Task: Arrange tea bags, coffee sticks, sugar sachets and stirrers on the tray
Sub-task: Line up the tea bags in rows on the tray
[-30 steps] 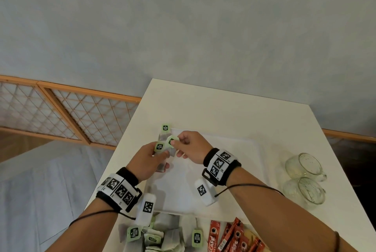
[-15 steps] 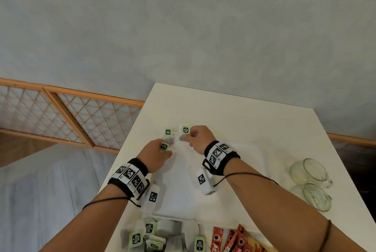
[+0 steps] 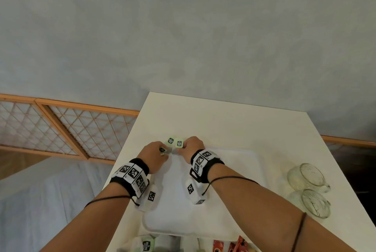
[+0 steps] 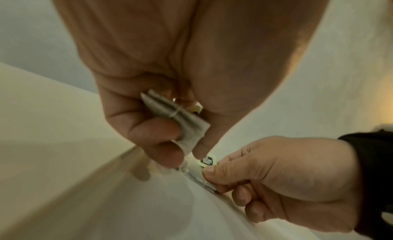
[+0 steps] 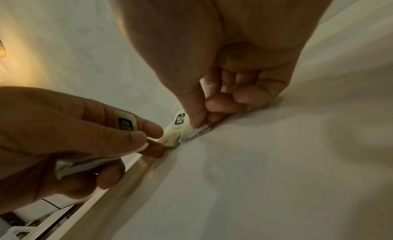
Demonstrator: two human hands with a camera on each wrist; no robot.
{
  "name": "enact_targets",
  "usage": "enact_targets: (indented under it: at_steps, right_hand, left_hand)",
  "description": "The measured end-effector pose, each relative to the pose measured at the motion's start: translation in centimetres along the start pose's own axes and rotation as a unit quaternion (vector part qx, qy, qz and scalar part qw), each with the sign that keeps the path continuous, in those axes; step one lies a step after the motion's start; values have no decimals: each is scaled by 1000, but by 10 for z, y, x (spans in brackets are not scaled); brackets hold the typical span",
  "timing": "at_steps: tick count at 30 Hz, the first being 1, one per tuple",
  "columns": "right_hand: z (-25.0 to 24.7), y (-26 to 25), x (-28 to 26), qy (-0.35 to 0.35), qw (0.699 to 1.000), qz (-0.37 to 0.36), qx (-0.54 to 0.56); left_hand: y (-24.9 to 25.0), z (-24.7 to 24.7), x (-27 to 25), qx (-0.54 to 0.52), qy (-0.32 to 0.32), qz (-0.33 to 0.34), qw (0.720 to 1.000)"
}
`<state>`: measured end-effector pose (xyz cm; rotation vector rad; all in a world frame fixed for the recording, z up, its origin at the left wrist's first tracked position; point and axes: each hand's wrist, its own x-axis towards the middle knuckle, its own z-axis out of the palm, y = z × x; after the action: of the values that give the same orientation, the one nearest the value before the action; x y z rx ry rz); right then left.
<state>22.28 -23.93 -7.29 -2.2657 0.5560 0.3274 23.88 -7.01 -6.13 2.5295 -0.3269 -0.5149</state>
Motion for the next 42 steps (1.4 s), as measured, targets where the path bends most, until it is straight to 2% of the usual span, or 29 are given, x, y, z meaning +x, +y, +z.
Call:
enact_targets:
  at_steps: [7, 10, 14, 18, 22, 27, 35, 42]
  right_hand:
    - [-9, -6, -10, 28, 999, 4, 15]
    - [-17, -6, -20, 18, 999, -9, 25]
    - [-17, -9, -28, 8, 997, -54, 45]
    - [-16, -11, -37, -39, 986, -97, 133]
    - [-12, -5, -39, -70, 979, -122, 145]
    - [-13, 3, -43, -61, 977, -157, 132]
    - [-13, 14, -49, -18, 978, -170, 119]
    - [-20, 9, -63, -90, 958, -142, 232]
  left_hand:
    - [3, -5, -6, -115, -22, 9, 993]
    - [-1, -6, -9, -192, -41, 26, 980]
    - [-3, -5, -13, -253, -19, 24, 967]
    - [4, -4, -21, -229, -9, 48, 972]
    - [6, -2, -23, -227, -12, 71, 971]
    - [14, -3, -29, -249, -1, 76, 966]
    - [14, 1, -33, -223, 3, 84, 971]
    - [14, 1, -33, -259, 9, 74, 963]
